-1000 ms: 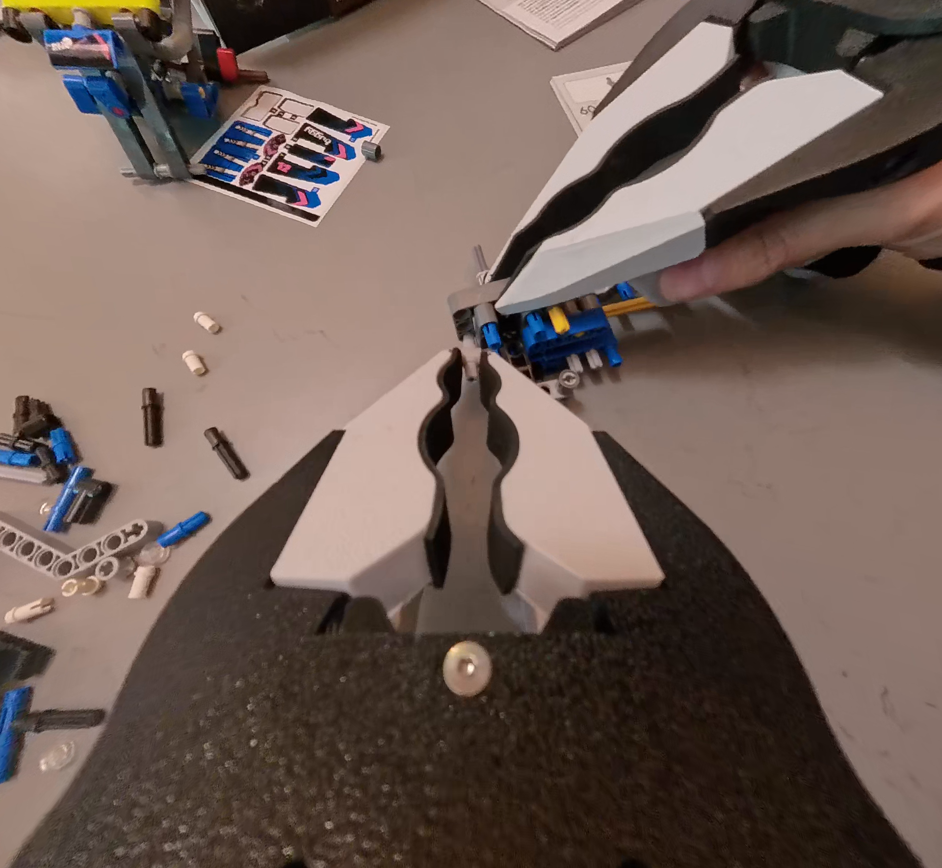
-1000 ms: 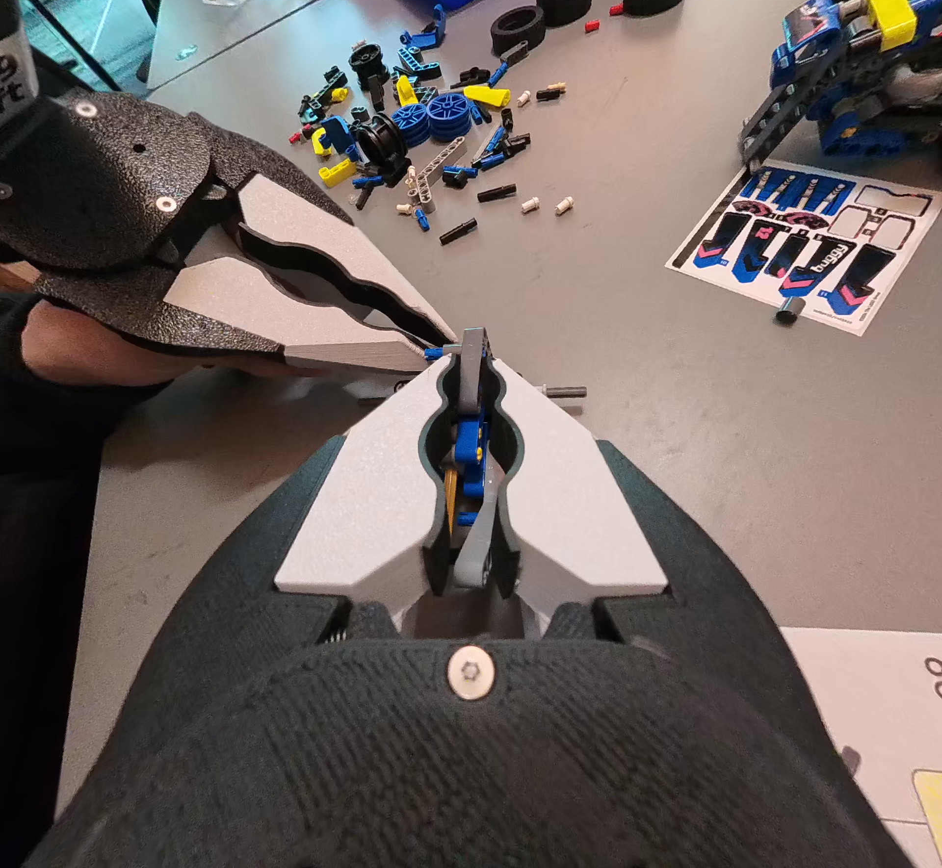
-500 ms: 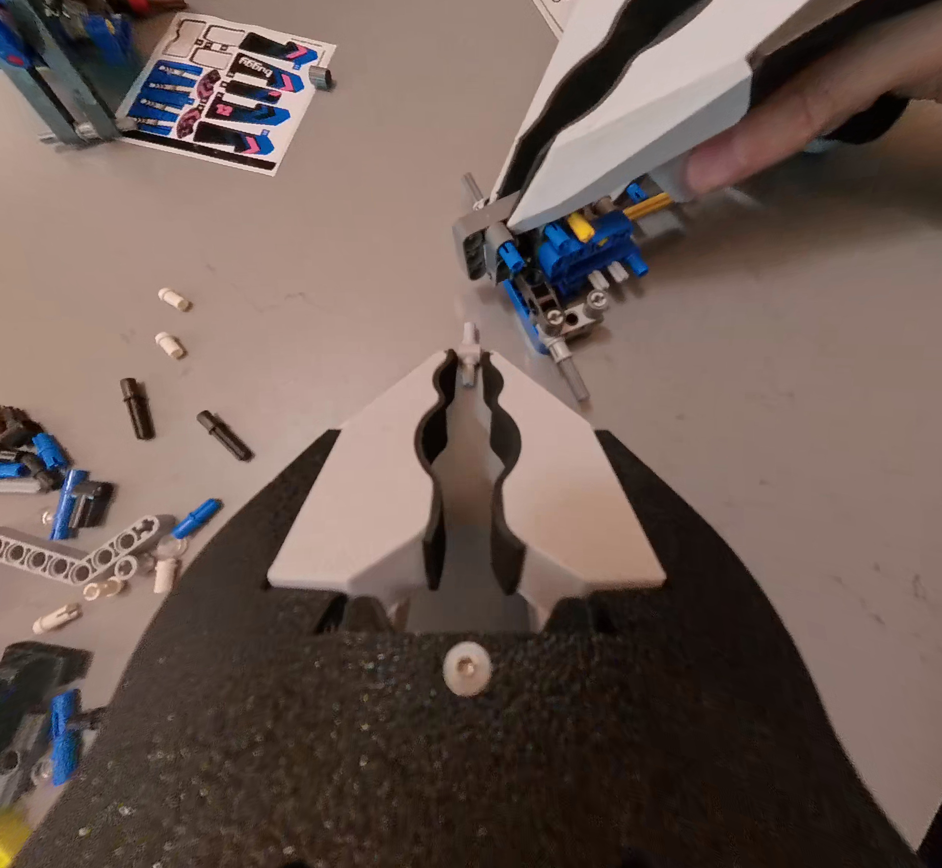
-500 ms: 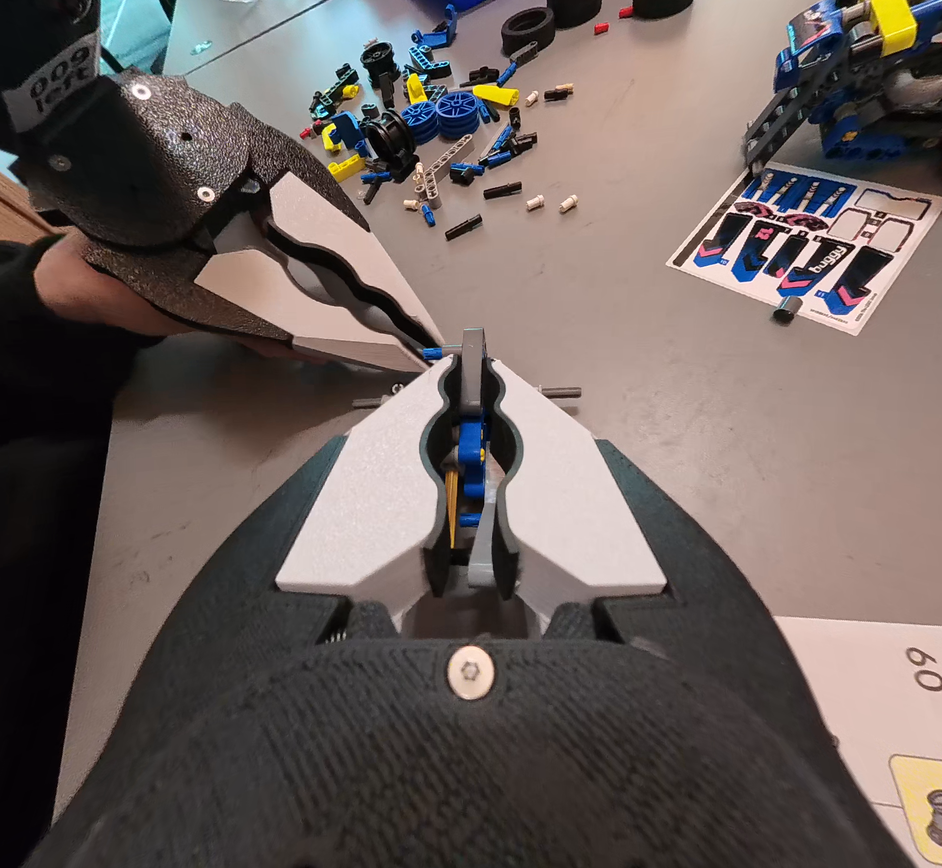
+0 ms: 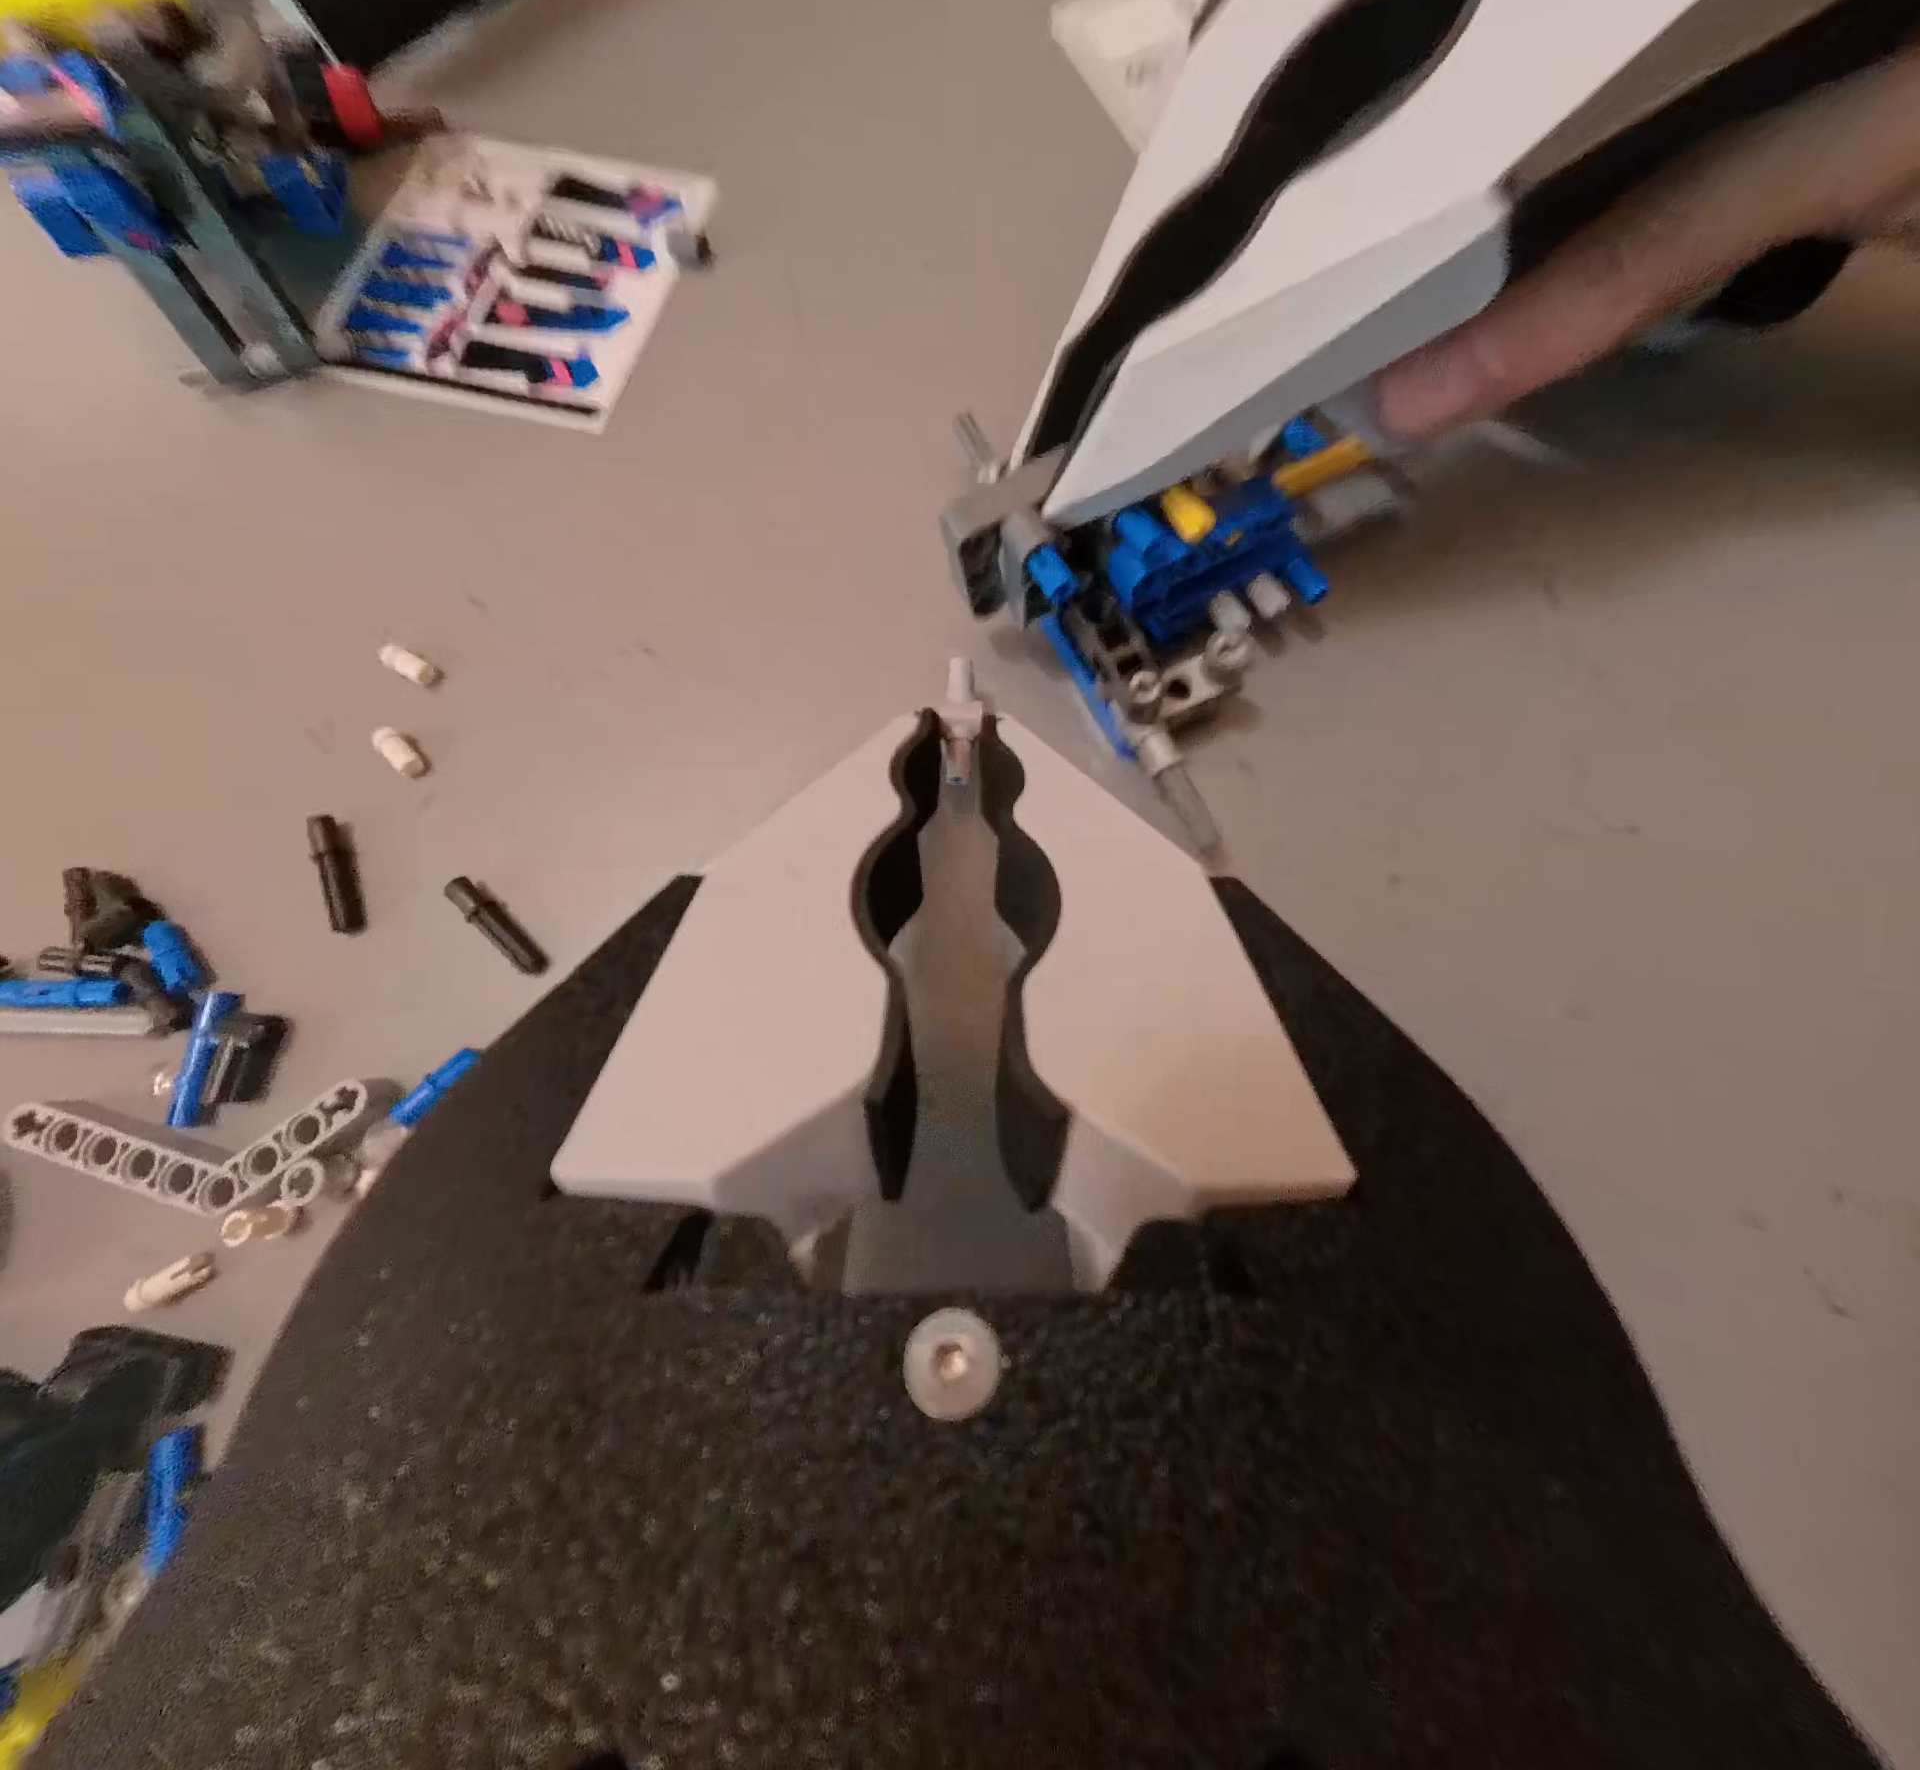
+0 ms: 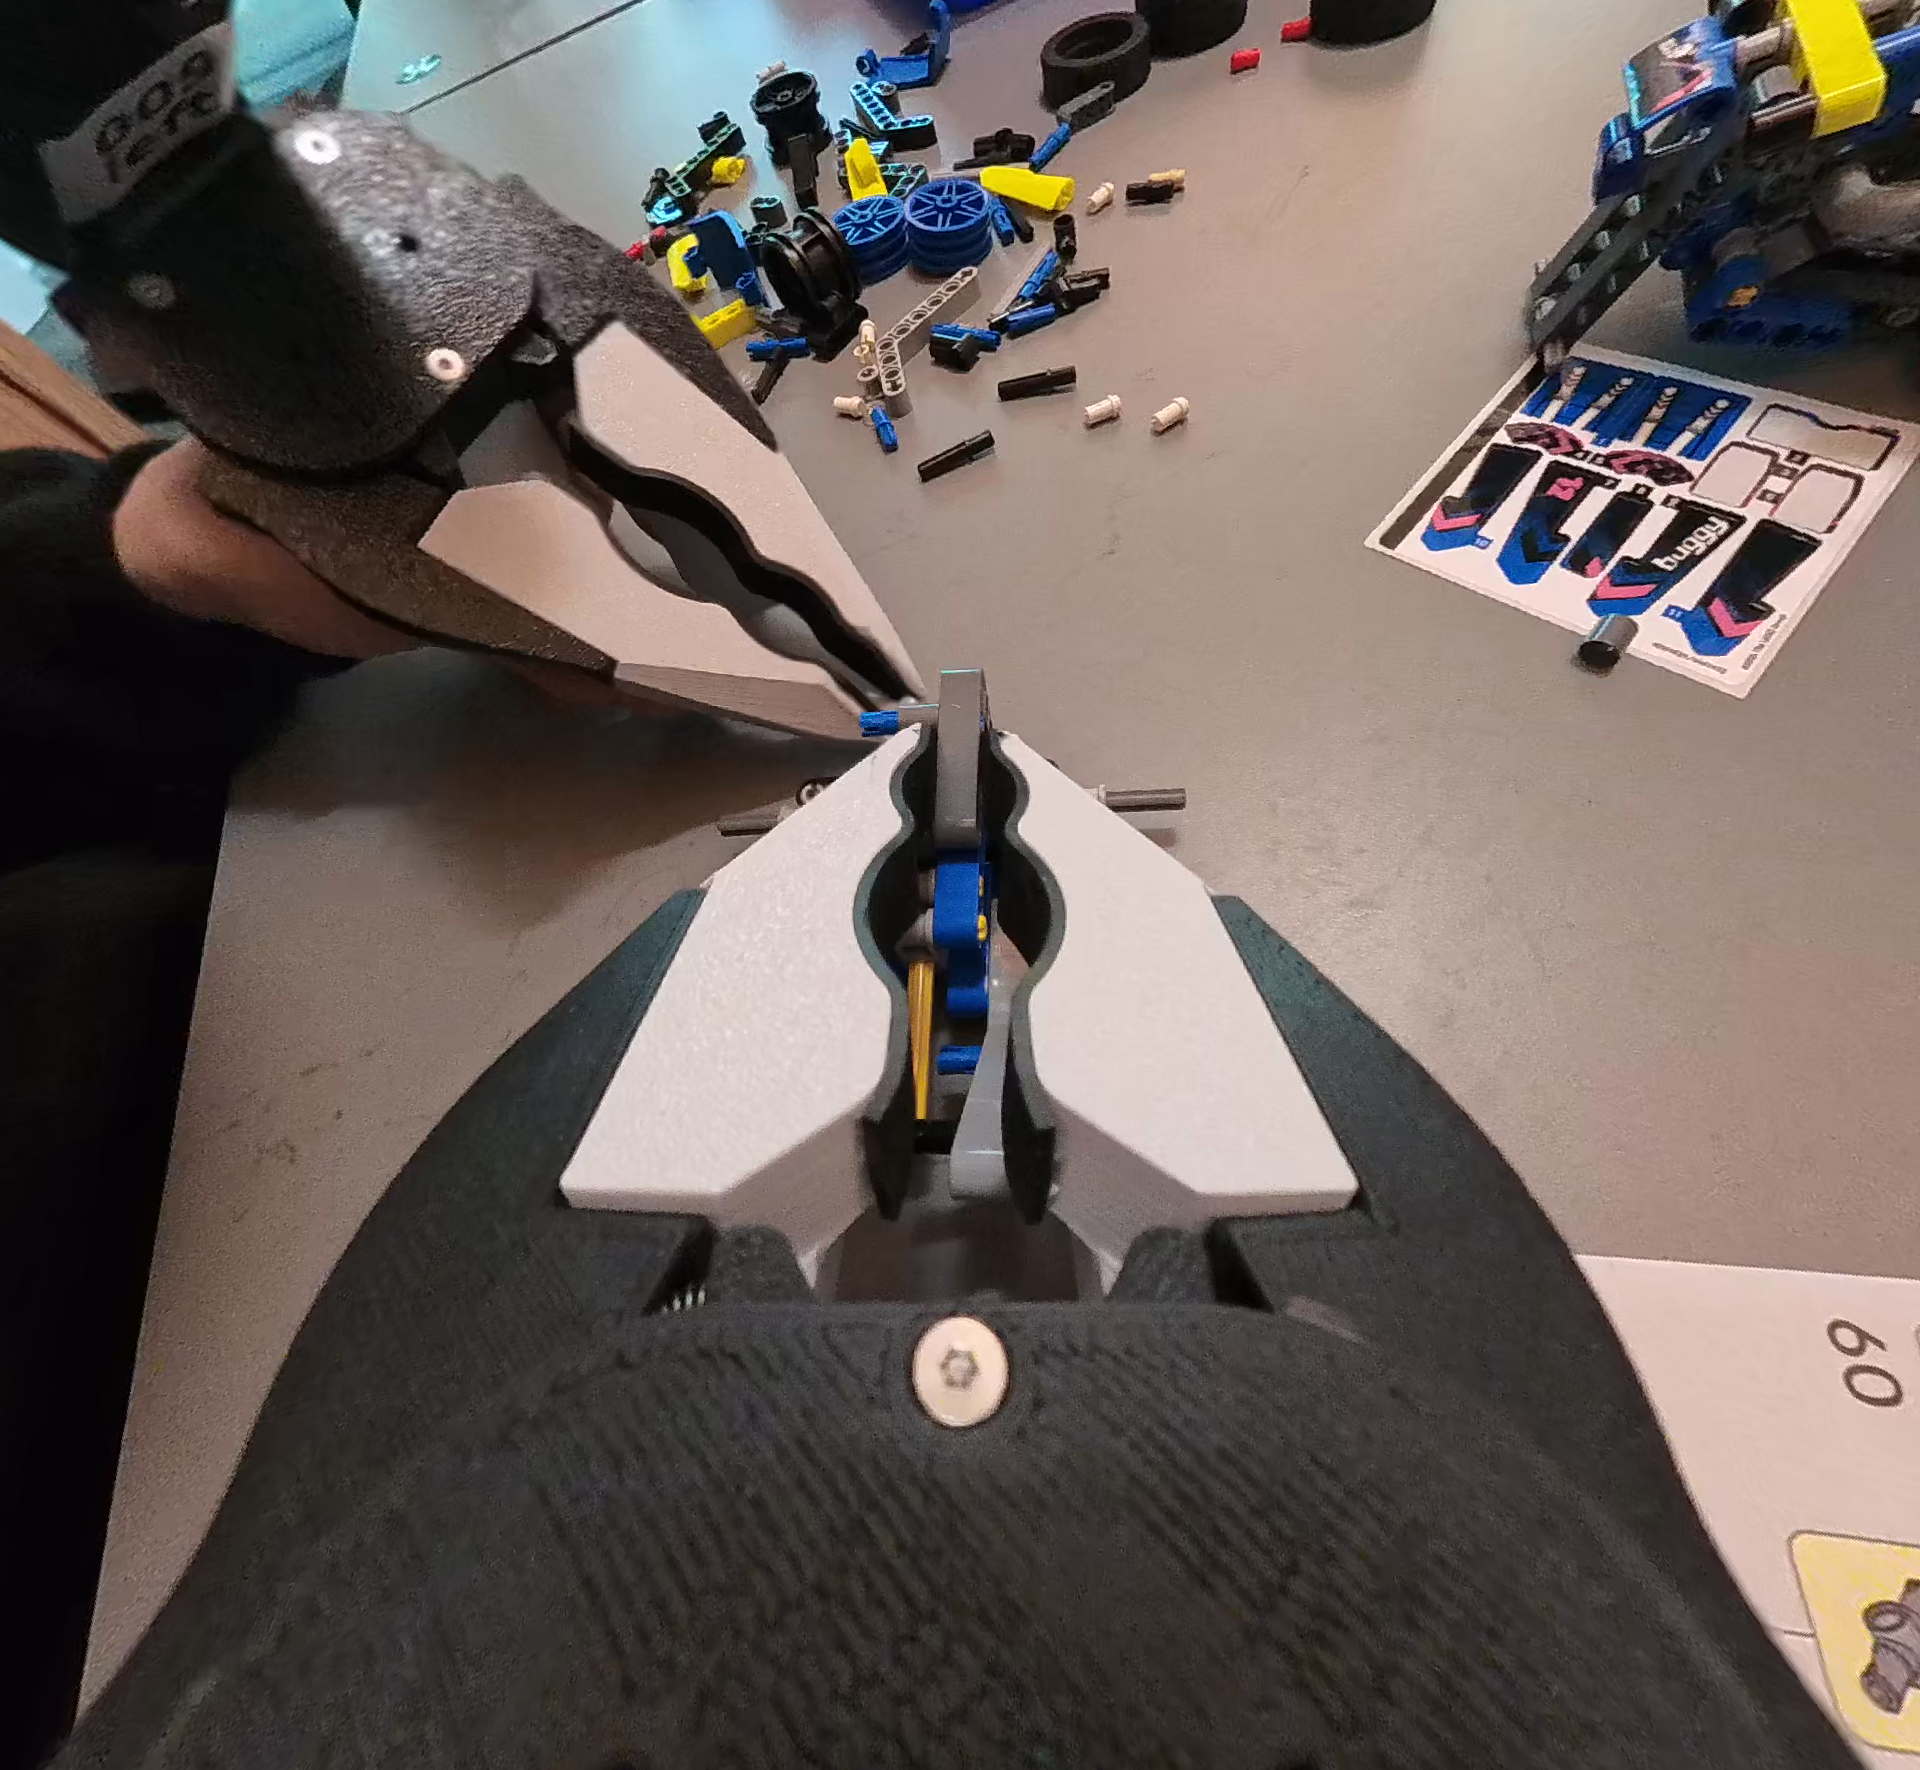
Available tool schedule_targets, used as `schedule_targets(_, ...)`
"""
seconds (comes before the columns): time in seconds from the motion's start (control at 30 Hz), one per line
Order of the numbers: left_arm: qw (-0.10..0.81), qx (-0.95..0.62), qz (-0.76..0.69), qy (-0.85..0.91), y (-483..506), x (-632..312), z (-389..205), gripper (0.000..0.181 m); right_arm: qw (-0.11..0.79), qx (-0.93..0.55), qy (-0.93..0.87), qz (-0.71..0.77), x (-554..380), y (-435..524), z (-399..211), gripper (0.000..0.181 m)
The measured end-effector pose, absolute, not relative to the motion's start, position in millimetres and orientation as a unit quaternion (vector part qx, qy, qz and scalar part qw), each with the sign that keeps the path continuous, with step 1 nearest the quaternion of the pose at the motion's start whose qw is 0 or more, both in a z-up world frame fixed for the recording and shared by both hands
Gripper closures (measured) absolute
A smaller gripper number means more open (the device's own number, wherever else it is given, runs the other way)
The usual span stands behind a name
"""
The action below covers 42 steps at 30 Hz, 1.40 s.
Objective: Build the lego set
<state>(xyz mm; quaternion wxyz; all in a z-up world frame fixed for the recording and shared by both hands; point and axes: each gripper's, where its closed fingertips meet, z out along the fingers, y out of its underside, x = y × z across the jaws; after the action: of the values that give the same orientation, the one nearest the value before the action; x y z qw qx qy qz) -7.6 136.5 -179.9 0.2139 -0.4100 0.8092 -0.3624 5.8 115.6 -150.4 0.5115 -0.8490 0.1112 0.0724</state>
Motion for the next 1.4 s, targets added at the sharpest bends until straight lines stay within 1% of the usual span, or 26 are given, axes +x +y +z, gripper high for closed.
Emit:
schedule_targets(0.1, 0.219, -0.416, -0.413, 0.78, 127.0, -7.5, -164.1, 0.177, 0.513, -0.843, 0.138, 0.077, 8.9, 114.7, -150.4, 0.175)
schedule_targets(0.3, 0.224, -0.416, -0.409, 0.781, 125.4, -5.3, -164.4, 0.176, 0.52, -0.826, 0.19, 0.107, 7.5, 111.0, -149.7, 0.175)
schedule_targets(0.7, 0.221, -0.429, -0.393, 0.783, 122.8, -4.1, -169.2, 0.177, 0.522, -0.819, 0.216, 0.101, 6.1, 110.2, -149.7, 0.175)
schedule_targets(0.97, 0.192, -0.444, -0.414, 0.771, 122.0, -4.6, -167.4, 0.177, 0.522, -0.817, 0.221, 0.107, 5.3, 110.4, -150.2, 0.174)
schedule_targets(1.13, 0.2, -0.441, -0.409, 0.773, 122.3, -4.6, -167.4, 0.177, 0.522, -0.818, 0.216, 0.108, 3.9, 111.0, -150.0, 0.174)
schedule_targets(1.3, 0.24, -0.413, -0.378, 0.793, 122.2, -3.7, -170.1, 0.177, 0.521, -0.819, 0.215, 0.112, 3.1, 111.4, -150.4, 0.173)
schedule_targets(1.4, 0.204, -0.427, -0.406, 0.782, 121.7, -4.5, -167.8, 0.177, 0.52, -0.821, 0.209, 0.111, 2.5, 110.9, -150.4, 0.174)
